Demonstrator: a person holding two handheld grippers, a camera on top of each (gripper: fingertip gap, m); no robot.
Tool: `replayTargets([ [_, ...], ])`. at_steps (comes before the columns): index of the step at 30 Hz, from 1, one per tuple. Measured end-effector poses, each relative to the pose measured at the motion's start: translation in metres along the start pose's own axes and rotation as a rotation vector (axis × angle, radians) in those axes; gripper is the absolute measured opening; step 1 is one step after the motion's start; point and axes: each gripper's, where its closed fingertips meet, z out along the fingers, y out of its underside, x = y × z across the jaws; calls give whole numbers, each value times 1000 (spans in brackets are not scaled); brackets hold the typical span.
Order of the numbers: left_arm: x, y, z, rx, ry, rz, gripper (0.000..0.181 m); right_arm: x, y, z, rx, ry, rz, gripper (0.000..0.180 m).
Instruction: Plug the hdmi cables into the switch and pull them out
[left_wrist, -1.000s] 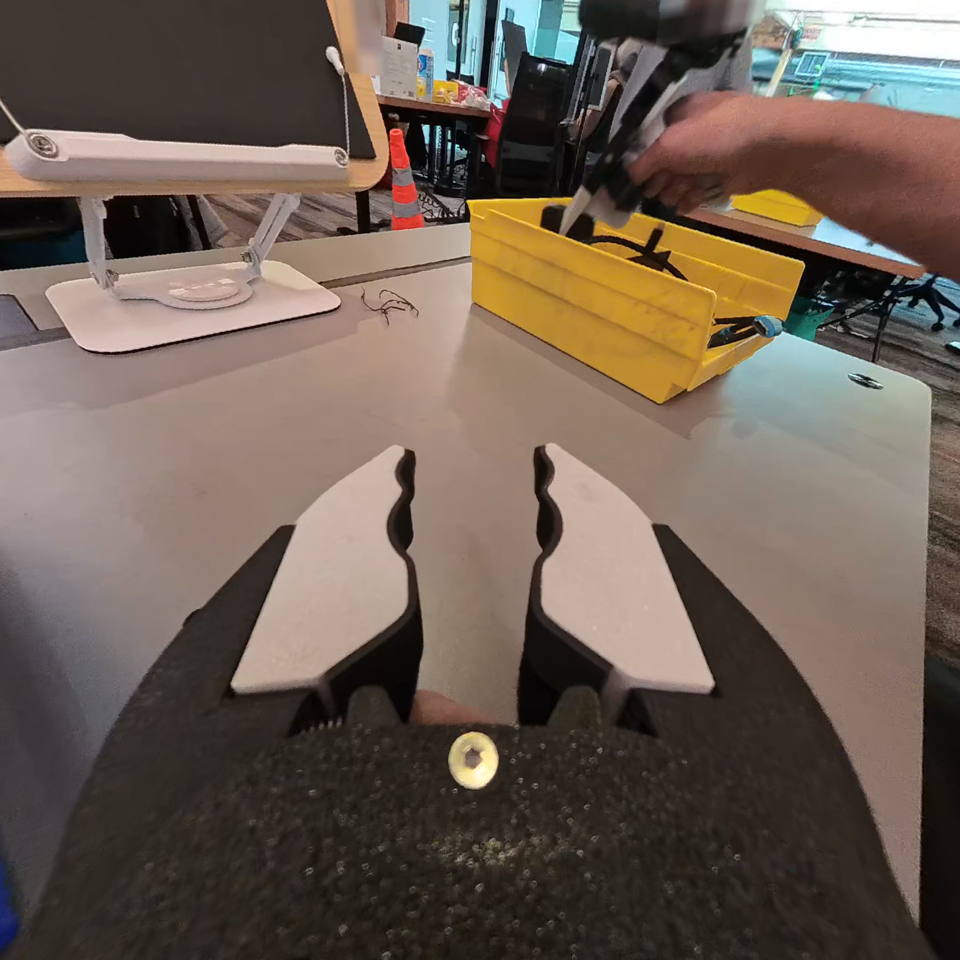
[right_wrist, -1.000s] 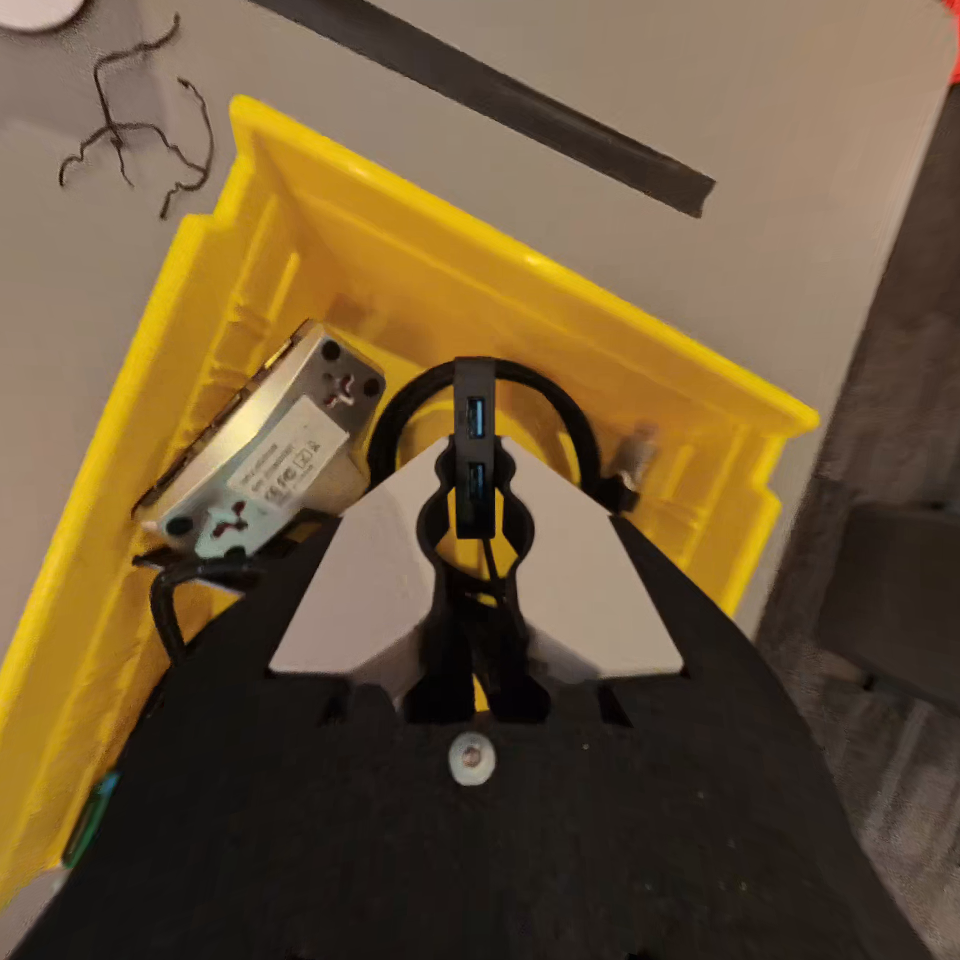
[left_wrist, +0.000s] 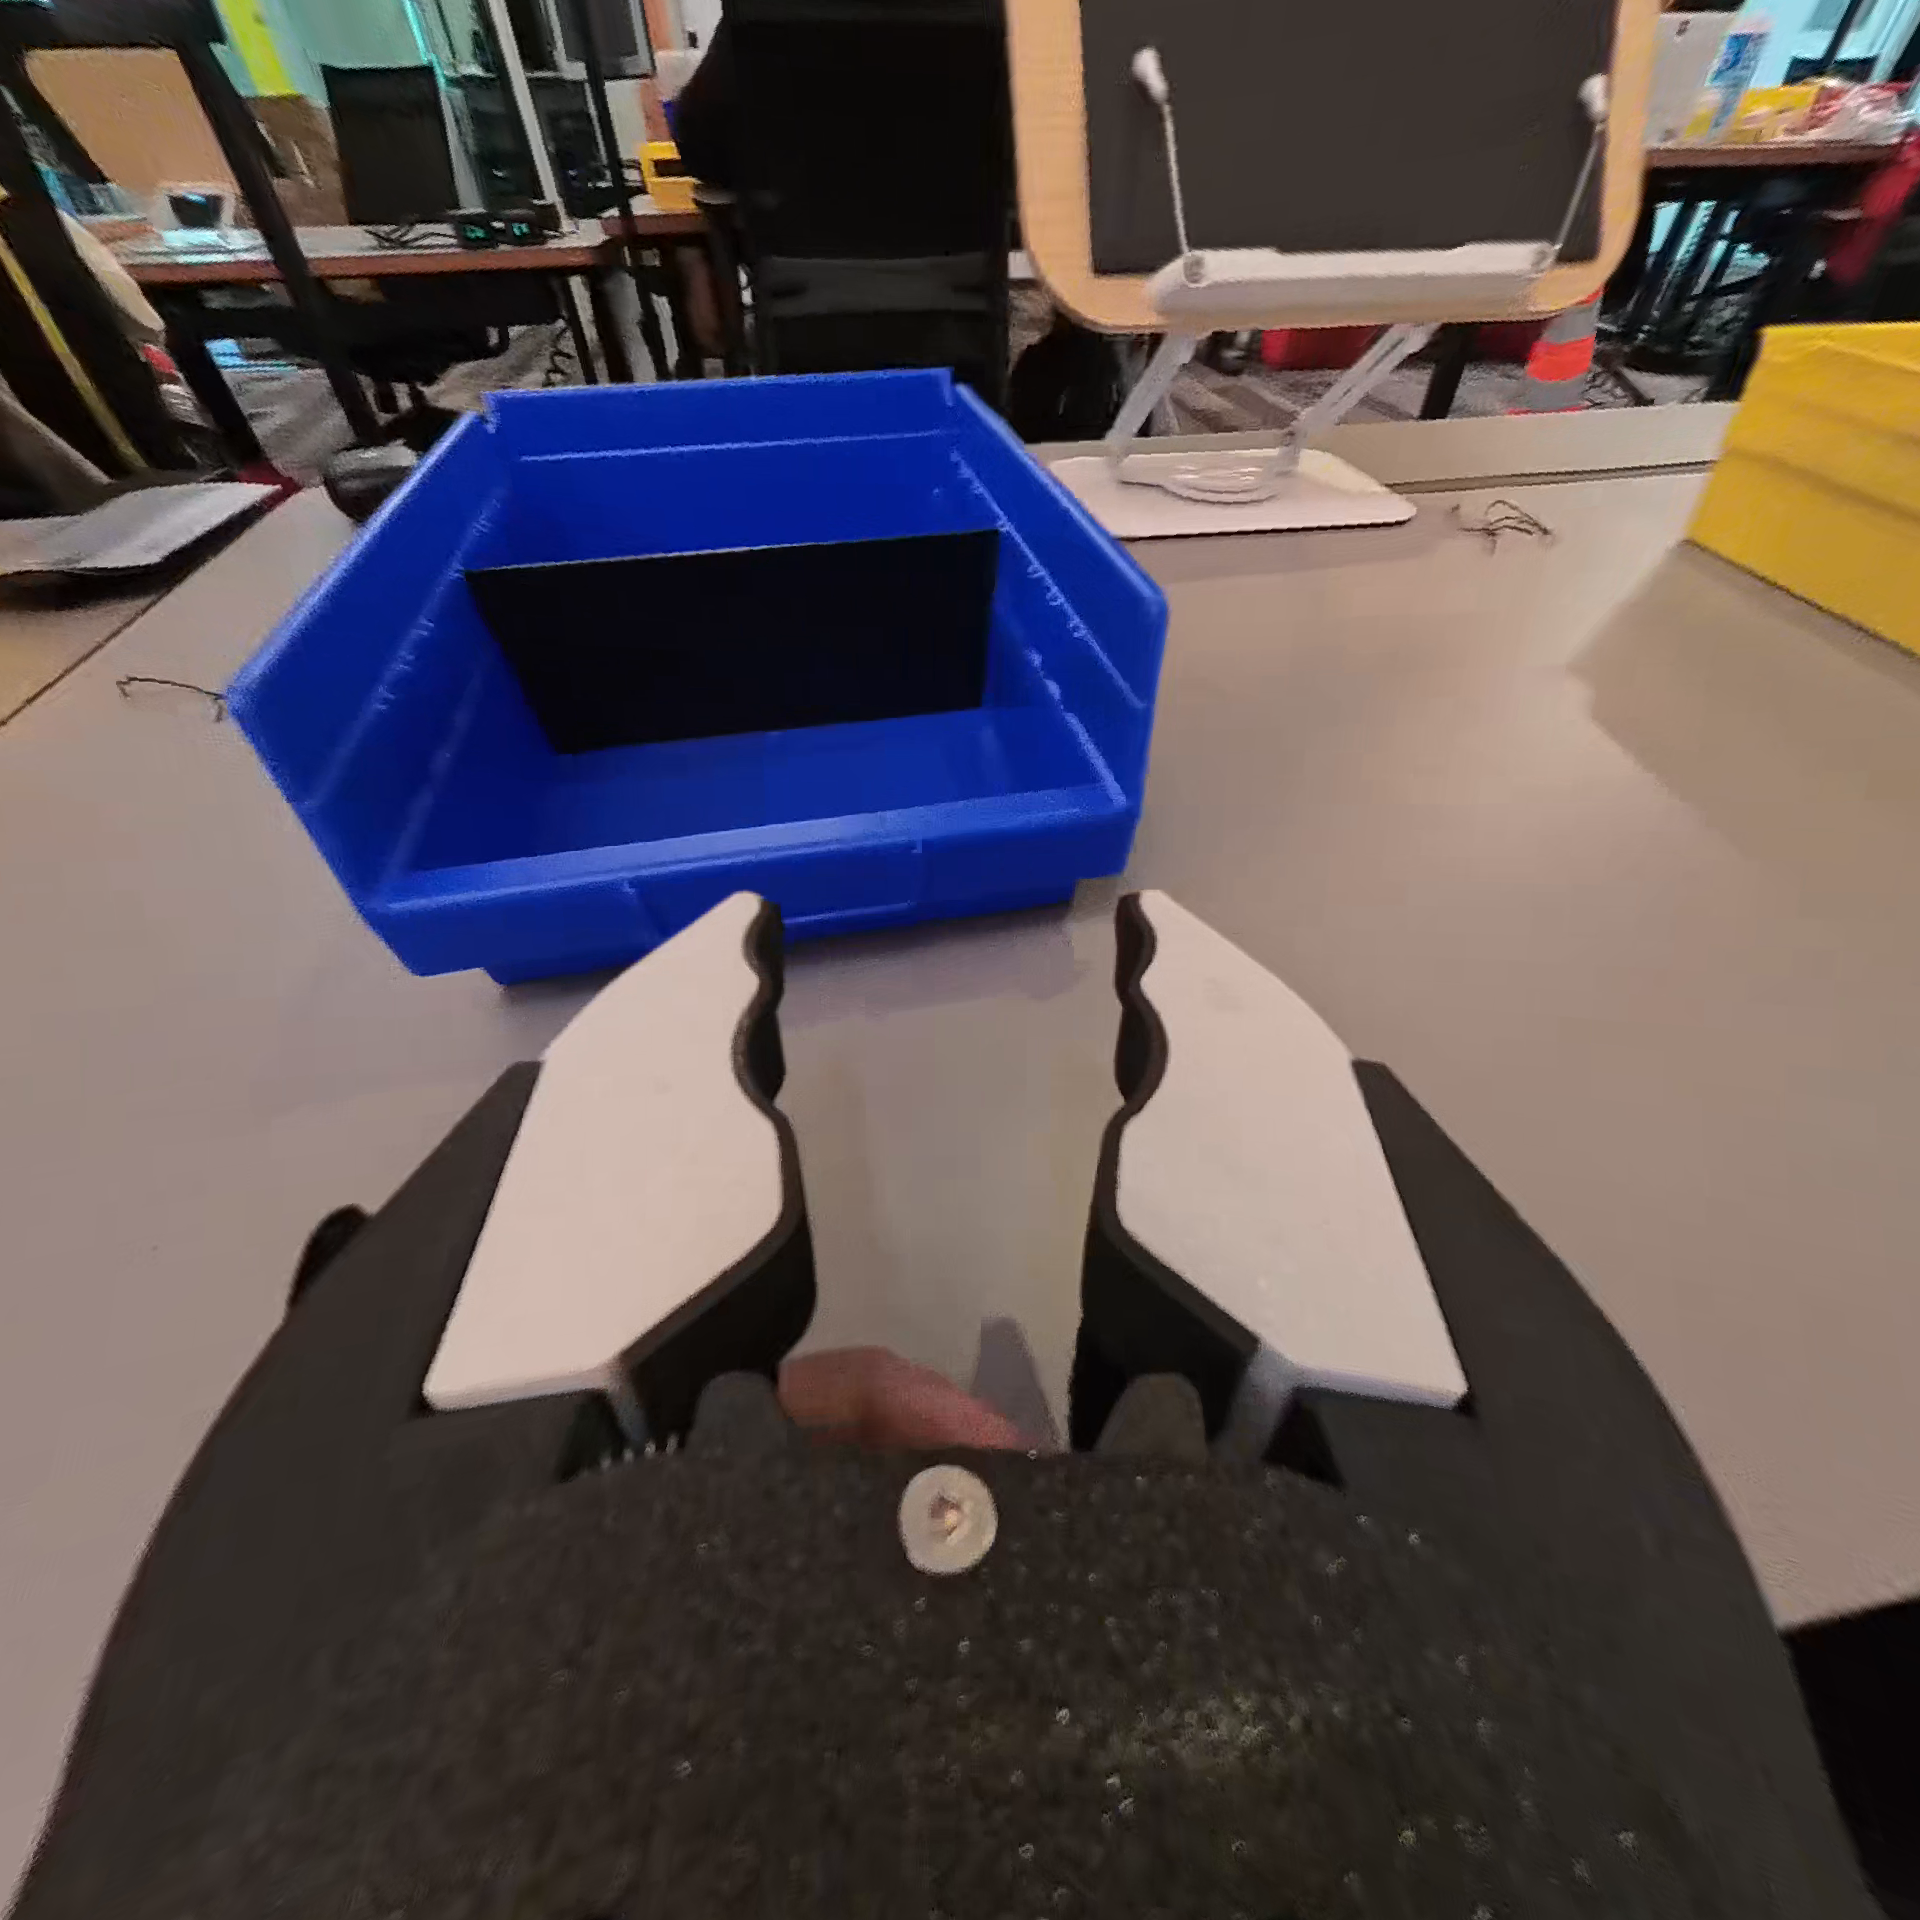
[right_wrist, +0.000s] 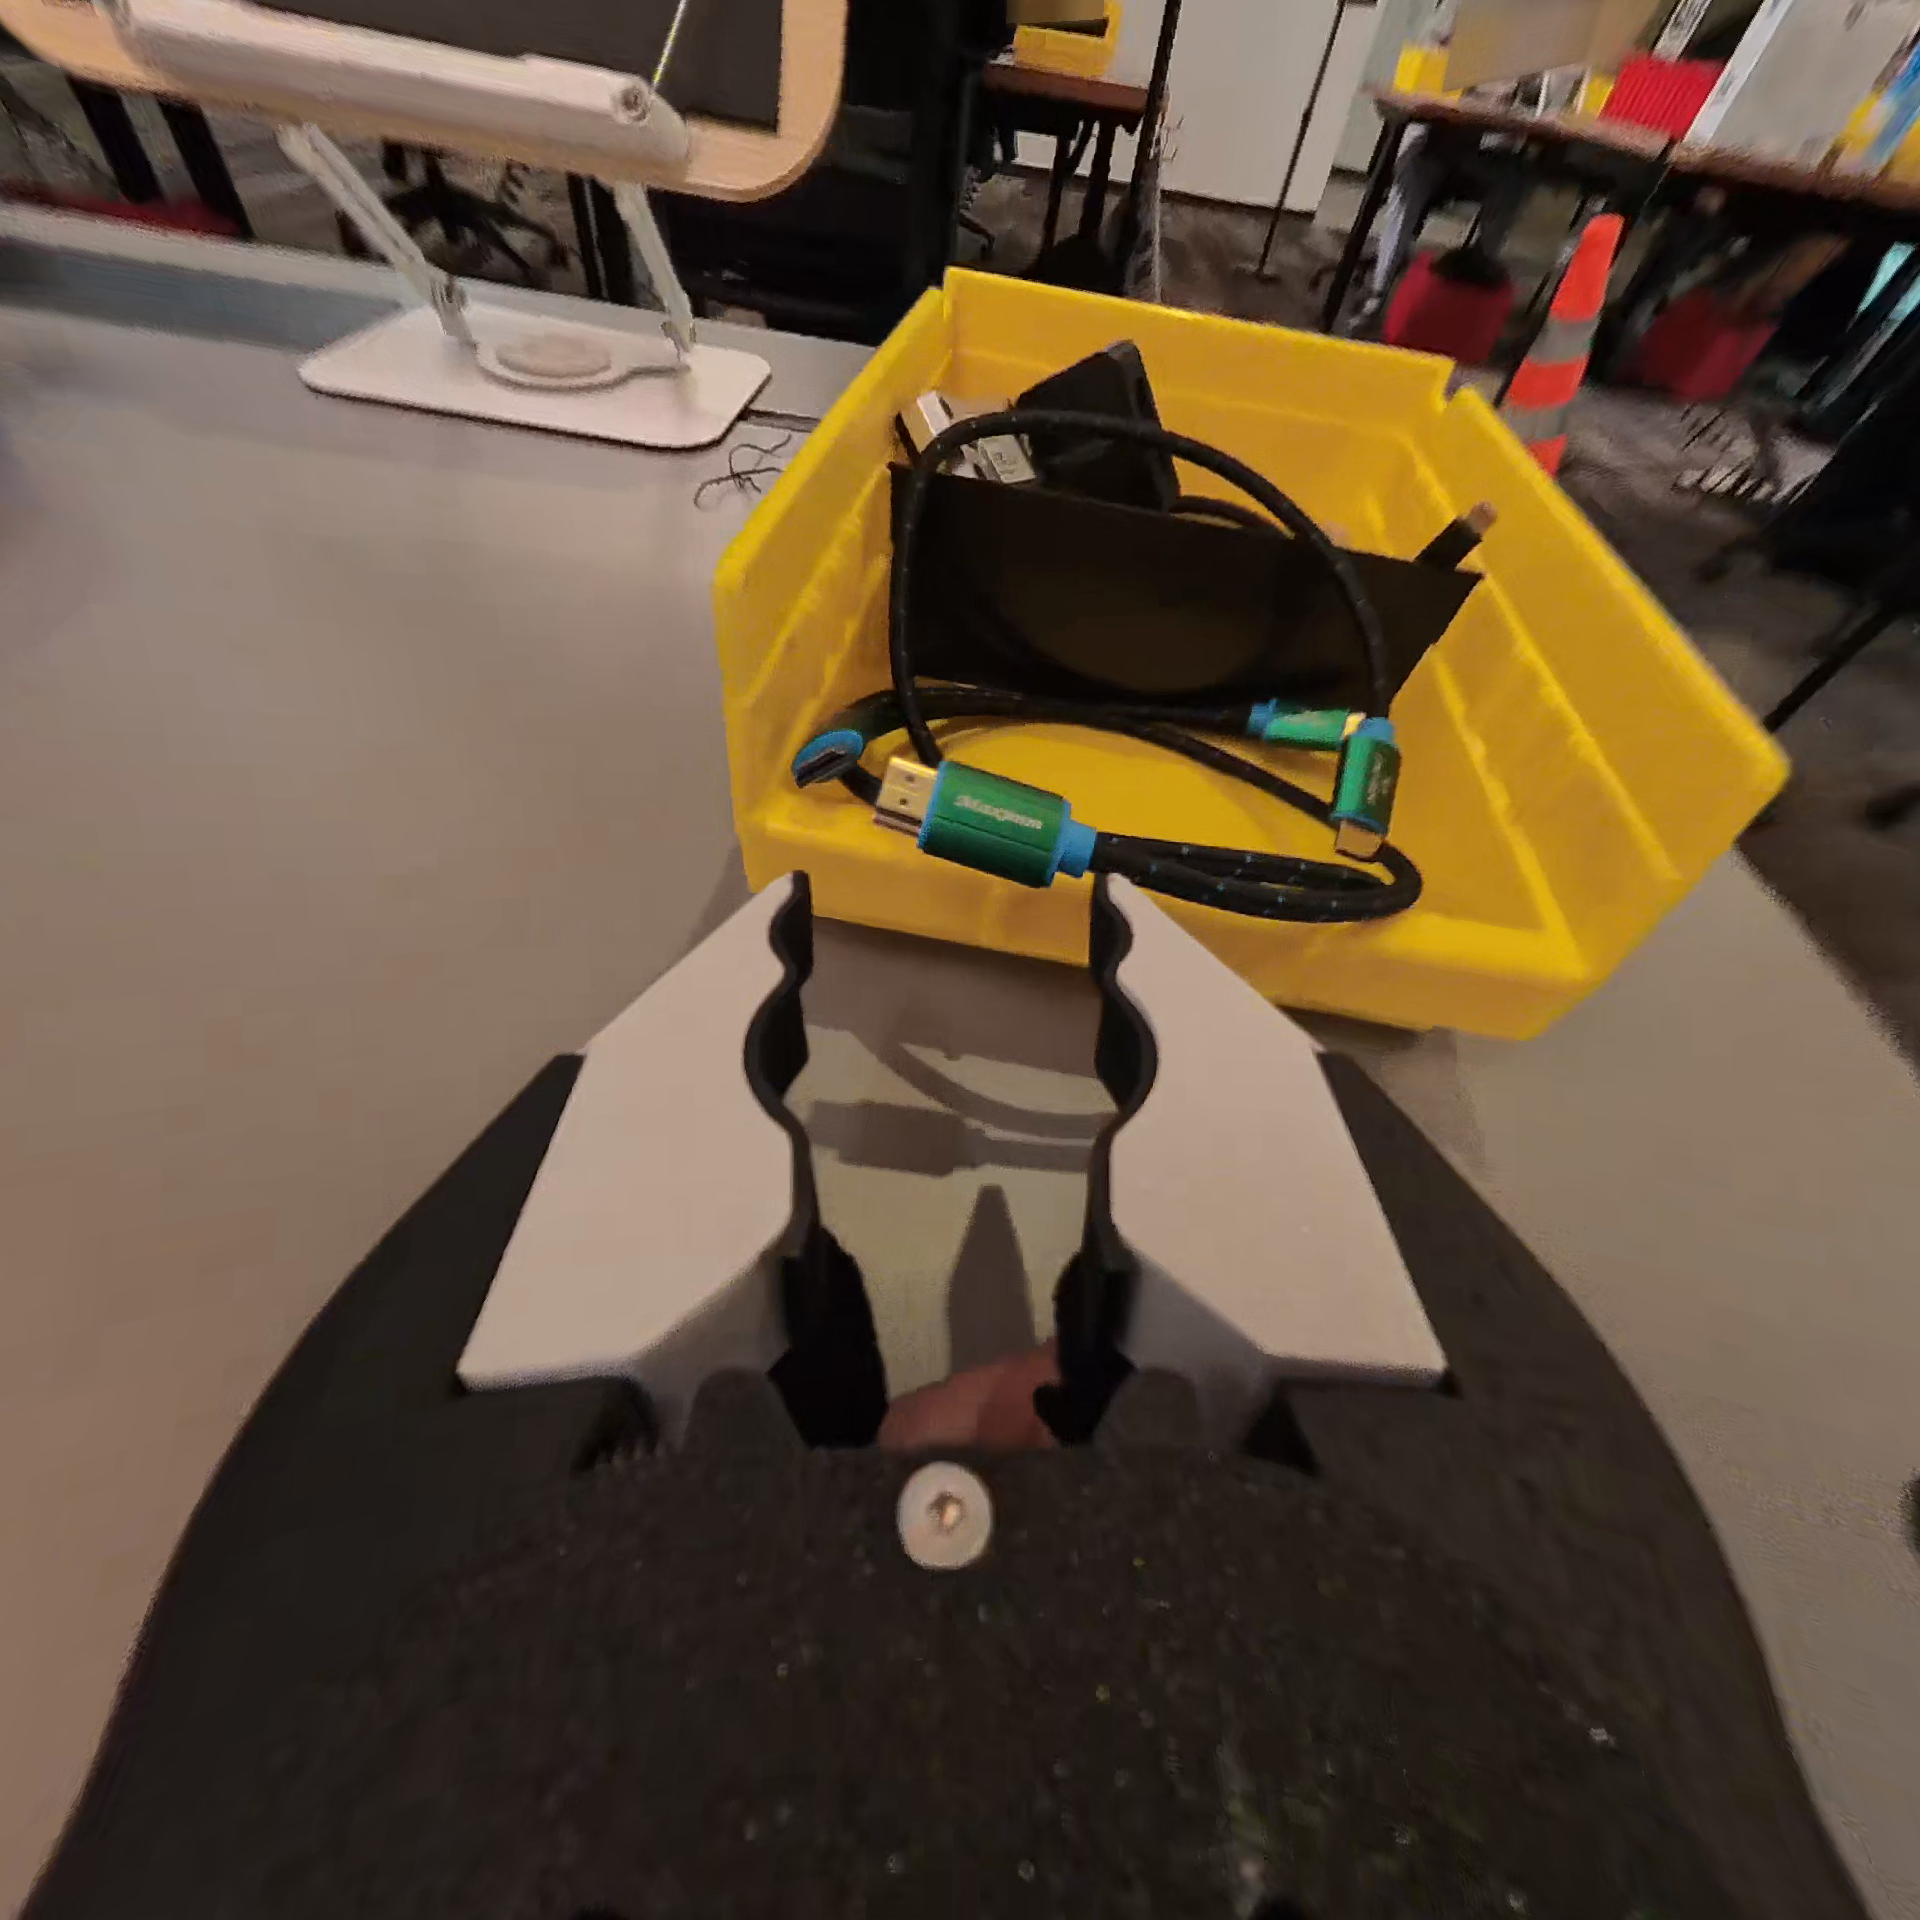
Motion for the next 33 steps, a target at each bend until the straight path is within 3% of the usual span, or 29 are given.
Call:
replayTargets([
  [4,3,-6,1,12,0,-52,61,5,7,6,-6,-11,70,60],
  [7,13,-5,0,-4,16,-6,51,10,2,5,25,9,16,78],
  [15,21,-4,-1,1,45,29,52,-3,6,8,2,-87,198,80],
  [23,17,1,-1,-39,23,-71,60,-7,18,7,-130,-72,127,87],
  [29,24,1,4,-43,-3,-3,66,-18,5,5,-59,-124,110,78],
  [33,42,-5,2,-8,25,58,58,-34,-6,9,0,-153,81,80],
])
